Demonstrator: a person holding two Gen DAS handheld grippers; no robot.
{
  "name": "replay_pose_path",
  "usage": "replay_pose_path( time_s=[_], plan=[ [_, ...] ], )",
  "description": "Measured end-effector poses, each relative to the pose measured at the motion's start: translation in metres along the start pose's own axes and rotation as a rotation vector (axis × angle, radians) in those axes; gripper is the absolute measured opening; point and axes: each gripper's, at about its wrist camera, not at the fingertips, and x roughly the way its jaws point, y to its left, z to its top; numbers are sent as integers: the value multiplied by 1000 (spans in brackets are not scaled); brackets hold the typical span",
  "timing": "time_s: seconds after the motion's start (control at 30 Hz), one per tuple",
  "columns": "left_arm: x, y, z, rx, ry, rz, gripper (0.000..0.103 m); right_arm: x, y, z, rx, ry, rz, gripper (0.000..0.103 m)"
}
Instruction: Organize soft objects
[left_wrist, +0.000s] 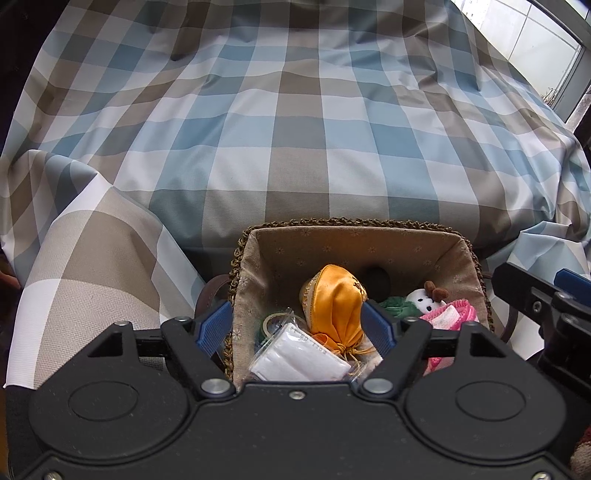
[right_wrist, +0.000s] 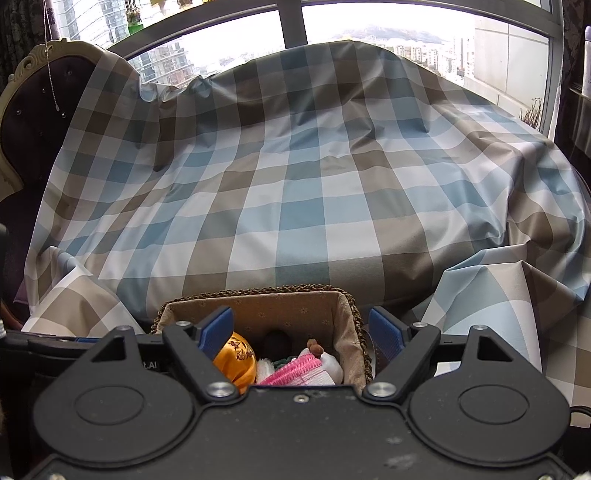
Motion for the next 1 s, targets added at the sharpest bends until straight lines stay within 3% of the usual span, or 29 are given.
replay_pose_path(
  time_s=[1.0],
  plan=[
    [-4,2,2,-23,-24,60,73,13,-1,2,-13,74,-32,83]
  ],
)
